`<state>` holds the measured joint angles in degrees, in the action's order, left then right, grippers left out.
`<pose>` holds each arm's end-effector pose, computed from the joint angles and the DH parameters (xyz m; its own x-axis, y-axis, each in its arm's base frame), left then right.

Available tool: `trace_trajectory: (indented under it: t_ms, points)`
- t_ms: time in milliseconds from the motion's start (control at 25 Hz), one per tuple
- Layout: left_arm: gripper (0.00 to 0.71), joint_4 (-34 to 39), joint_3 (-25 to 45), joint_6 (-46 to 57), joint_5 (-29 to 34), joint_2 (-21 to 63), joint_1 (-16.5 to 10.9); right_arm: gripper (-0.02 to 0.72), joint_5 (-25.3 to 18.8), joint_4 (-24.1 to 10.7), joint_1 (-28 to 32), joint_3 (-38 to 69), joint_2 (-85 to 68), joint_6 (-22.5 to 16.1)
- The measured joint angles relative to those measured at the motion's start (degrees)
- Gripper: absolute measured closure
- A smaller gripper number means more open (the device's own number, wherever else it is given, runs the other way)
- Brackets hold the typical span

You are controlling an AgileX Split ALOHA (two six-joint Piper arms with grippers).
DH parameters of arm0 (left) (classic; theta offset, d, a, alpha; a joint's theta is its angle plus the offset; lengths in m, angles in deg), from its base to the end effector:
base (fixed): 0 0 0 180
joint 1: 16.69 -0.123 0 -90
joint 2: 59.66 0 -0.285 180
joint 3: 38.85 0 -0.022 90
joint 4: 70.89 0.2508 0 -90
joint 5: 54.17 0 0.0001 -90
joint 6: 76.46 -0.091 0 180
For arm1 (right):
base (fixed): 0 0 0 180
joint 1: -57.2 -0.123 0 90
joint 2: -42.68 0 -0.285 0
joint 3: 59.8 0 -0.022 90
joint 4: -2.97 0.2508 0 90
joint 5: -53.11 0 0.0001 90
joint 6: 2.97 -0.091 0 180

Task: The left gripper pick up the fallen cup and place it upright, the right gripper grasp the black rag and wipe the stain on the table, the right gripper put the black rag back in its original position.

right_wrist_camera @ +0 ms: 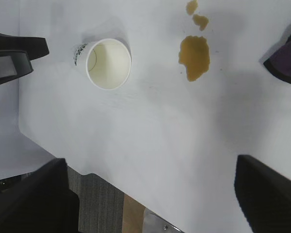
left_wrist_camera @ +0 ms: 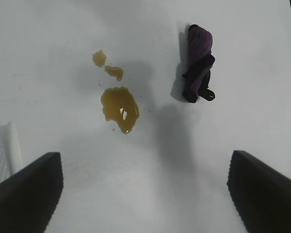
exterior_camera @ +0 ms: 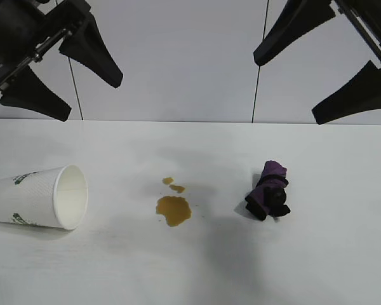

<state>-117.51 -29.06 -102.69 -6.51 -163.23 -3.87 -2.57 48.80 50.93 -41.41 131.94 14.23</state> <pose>0.3243 -0.1240 0.2541 -0.9082 0.0677 -0.4130 0.3041 0.7845 -0.5404 0.2674 0.0836 0.2874 -0.9441 0.0776 -0.3205 -0.1456 0.7739 0.6163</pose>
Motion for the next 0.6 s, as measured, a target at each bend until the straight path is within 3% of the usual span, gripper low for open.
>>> trace_trajectory:
  t_ms: [320, 600]
  points:
    - [0.048, 0.19, 0.00, -0.30, -0.11, 0.00, 0.00, 0.060, 0.00, 0.00, 0.00, 0.00, 0.00, 0.00]
    - [0.048, 4.95, -3.15, -15.66, 9.20, 0.00, 0.00, 0.060, -0.02, 0.00, 0.00, 0.00, 0.00, 0.00]
